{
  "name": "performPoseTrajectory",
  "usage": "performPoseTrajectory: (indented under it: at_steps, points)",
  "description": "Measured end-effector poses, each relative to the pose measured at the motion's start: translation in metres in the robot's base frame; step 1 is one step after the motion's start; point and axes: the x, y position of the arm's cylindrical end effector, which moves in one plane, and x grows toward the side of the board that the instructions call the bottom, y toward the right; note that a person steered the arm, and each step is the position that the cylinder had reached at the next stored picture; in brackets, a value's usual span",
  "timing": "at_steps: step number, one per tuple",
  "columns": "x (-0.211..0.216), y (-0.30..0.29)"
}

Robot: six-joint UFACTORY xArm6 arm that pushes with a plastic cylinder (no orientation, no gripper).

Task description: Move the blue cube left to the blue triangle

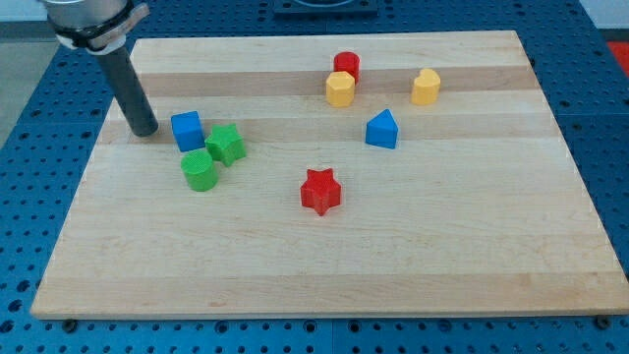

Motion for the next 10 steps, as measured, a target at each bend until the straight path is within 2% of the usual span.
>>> performPoseTrajectory:
  at_steps: [2, 8, 10]
  points:
    - [0.005, 0.014]
    - [0.001, 0.142]
    - [0.022, 0.167]
